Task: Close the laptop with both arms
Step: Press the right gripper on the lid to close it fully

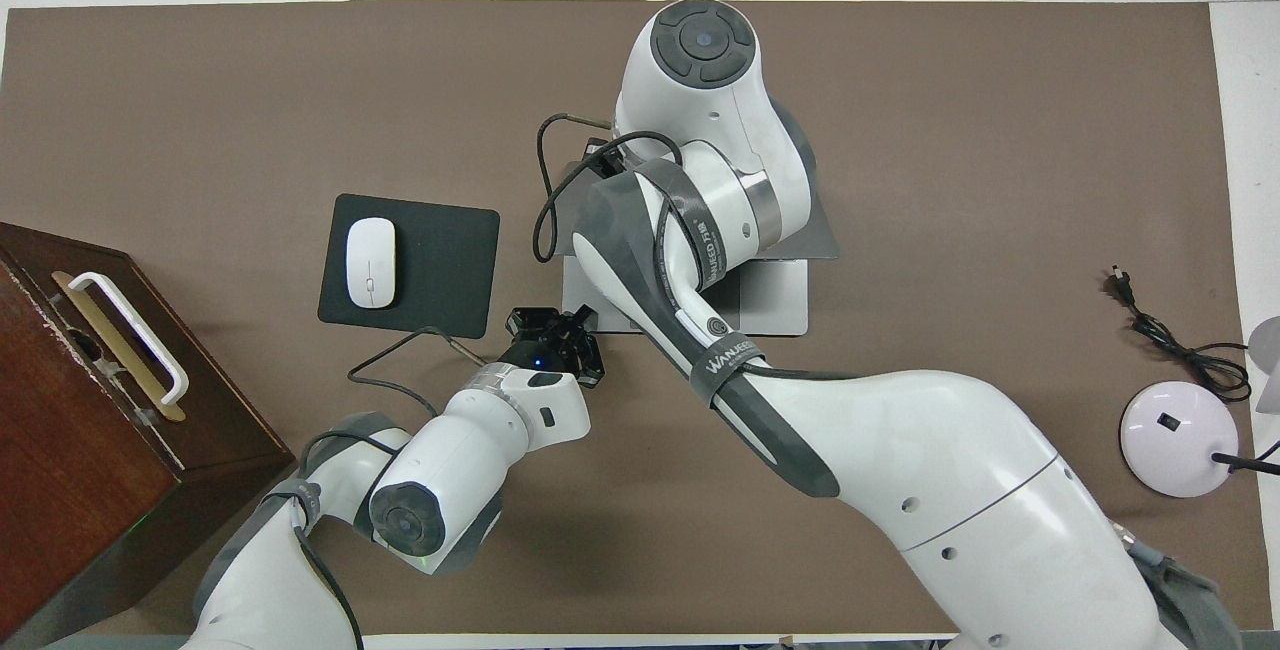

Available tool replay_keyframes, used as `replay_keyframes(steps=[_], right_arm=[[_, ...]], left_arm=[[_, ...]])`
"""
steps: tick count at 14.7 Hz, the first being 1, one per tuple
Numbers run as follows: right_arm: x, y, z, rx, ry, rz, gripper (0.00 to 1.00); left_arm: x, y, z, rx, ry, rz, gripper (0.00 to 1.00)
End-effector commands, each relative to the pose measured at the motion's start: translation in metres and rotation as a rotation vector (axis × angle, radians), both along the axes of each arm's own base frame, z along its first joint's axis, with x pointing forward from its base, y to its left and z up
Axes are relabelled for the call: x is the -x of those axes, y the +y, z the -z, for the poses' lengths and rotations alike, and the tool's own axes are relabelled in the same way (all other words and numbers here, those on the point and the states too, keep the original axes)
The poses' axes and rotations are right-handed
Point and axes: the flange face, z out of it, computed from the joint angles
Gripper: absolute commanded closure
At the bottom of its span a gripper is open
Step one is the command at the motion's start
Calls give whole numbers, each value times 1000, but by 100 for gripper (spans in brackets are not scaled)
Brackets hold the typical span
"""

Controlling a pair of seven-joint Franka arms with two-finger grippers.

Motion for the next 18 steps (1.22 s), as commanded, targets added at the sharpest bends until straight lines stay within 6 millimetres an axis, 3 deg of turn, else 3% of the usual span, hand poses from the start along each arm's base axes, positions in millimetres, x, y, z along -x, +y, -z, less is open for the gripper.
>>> replay_keyframes(steps=[1, 9, 18], right_arm=[[7, -5, 2, -37, 18, -18, 100], [11, -6, 26, -38, 11, -7, 100], [11, -3, 37, -75, -3, 14, 100]], left_arm=[[-6, 14, 45, -58, 59, -8, 100], [-5, 14, 46, -58, 59, -7, 100], [-5, 14, 48, -62, 64, -7, 100]])
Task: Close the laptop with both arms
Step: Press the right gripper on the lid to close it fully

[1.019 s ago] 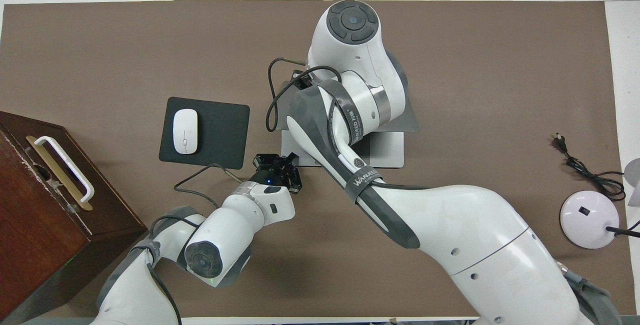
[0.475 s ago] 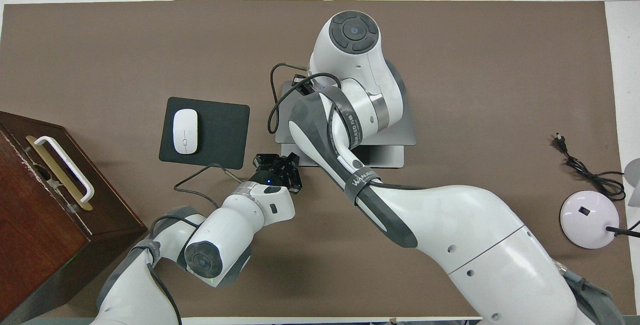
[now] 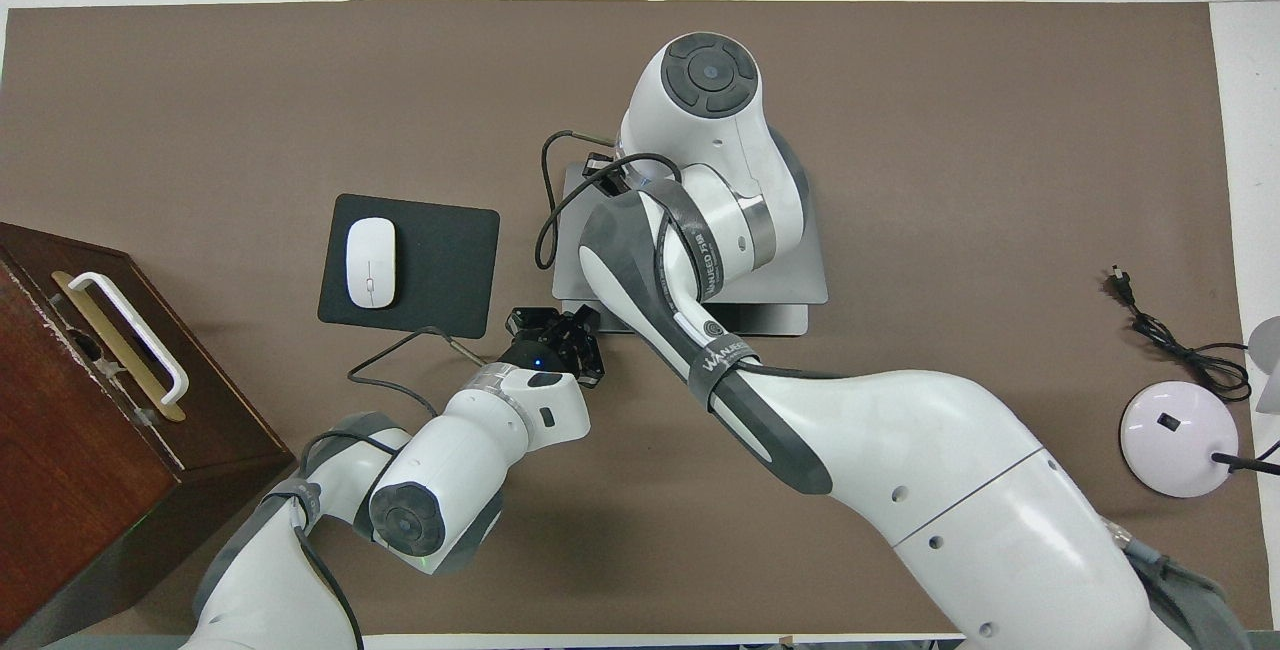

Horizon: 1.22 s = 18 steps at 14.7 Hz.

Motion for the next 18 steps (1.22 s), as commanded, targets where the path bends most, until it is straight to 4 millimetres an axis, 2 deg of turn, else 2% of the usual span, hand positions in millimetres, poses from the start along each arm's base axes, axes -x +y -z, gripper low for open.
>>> replay_keyframes(steps=[1, 7, 18], right_arm=[[6, -3, 5, -34, 2, -9, 100], [8, -1, 18, -40, -19, -1, 100], [8, -1, 16, -44, -20, 3, 100]], left_arm=[[-5, 14, 48, -62, 65, -7, 100], [-6, 17, 50, -74, 61, 15, 100], [-5, 18, 51, -75, 63, 16, 100]])
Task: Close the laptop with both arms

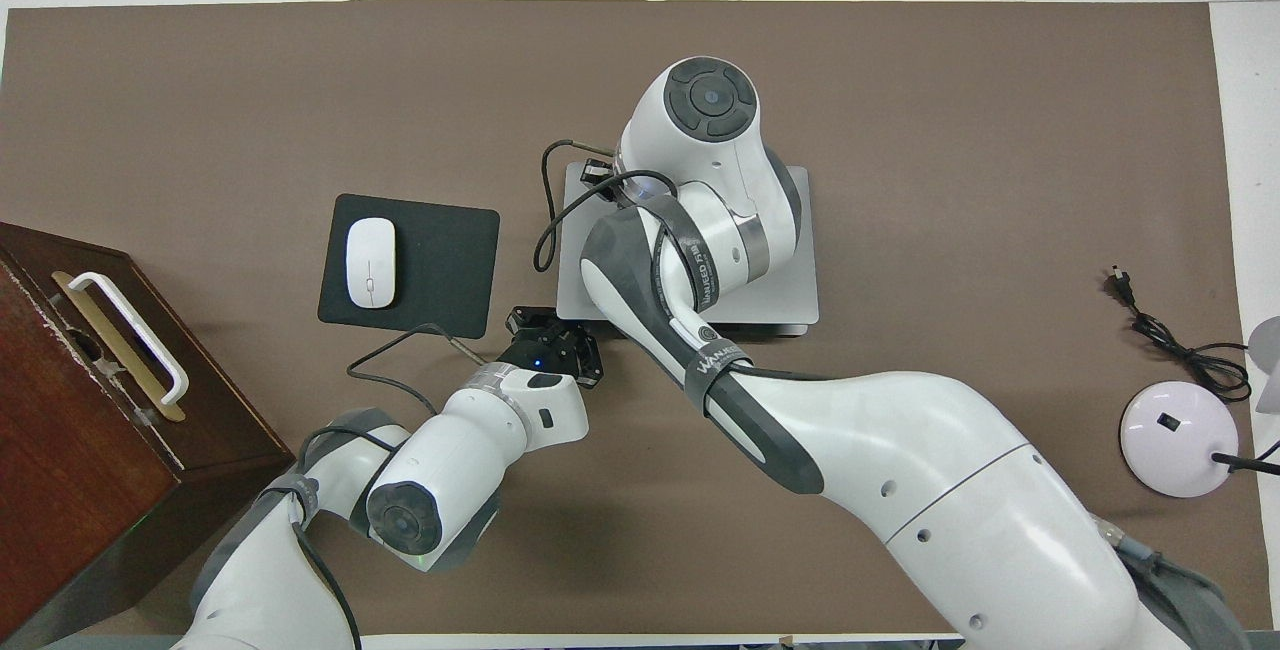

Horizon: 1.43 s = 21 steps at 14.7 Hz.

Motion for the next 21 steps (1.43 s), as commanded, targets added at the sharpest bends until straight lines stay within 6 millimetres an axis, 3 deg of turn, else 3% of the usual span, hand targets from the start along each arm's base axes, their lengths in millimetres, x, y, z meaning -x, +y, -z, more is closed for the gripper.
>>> replay_keyframes(steps=[1, 8, 11, 13, 18, 21], right_arm=[[4, -3, -1, -30, 6, -2, 100], [5, -2, 0, -40, 13, 3, 100], [2, -9, -9, -40, 14, 2, 100], [3, -15, -33, -40, 16, -5, 100], [4, -53, -88, -53, 72, -32, 100], [5, -89, -125, -51, 94, -76, 100]], left_arm=[[-4, 16, 51, -68, 74, -11, 100], [-7, 21, 51, -65, 76, -26, 100], [-7, 21, 51, -65, 77, -27, 100], [-8, 21, 50, -64, 77, -29, 100], [-6, 22, 52, -66, 83, -31, 100], [-7, 23, 51, -60, 87, -44, 100]])
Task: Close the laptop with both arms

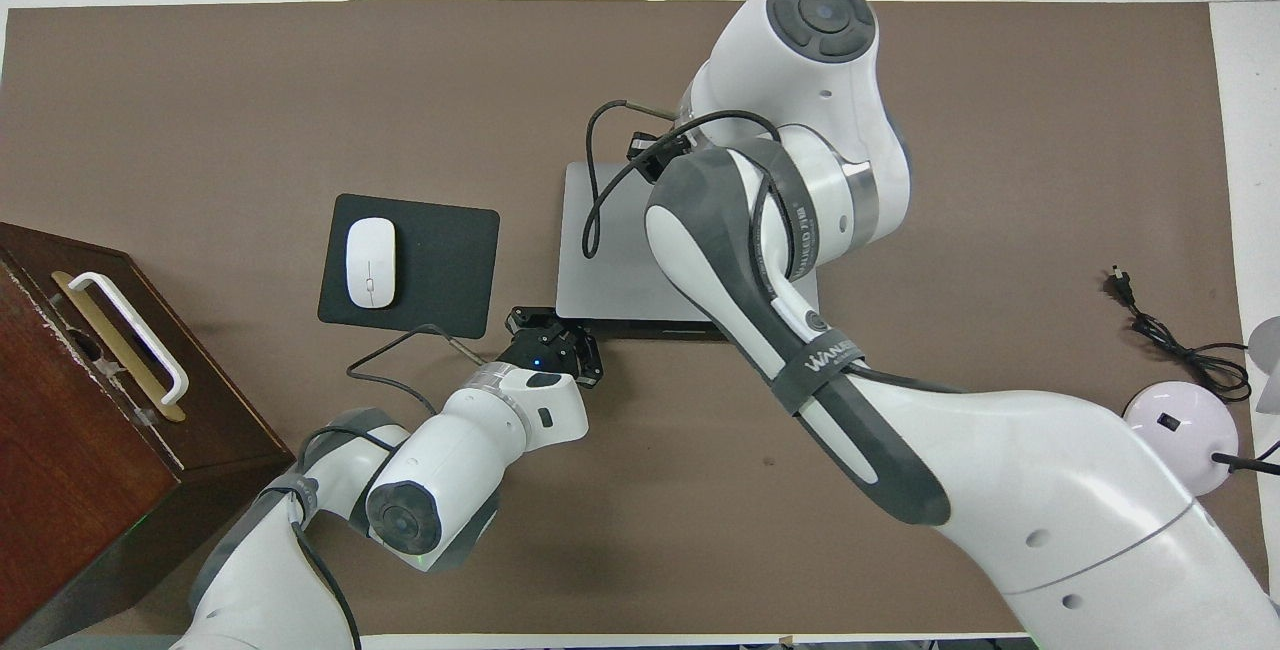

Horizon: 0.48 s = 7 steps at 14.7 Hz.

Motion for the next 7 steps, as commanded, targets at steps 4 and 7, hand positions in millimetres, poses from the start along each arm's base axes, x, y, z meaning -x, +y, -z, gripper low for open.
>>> replay_keyframes(steps=[4, 7], right_arm=[[11, -90, -76, -13, 68, -94, 100], [22, -136, -109, 2, 88, -151, 100]], left_arm=[[-9, 26, 47, -48, 89, -64, 100], [-5, 28, 42, -46, 89, -65, 100]])
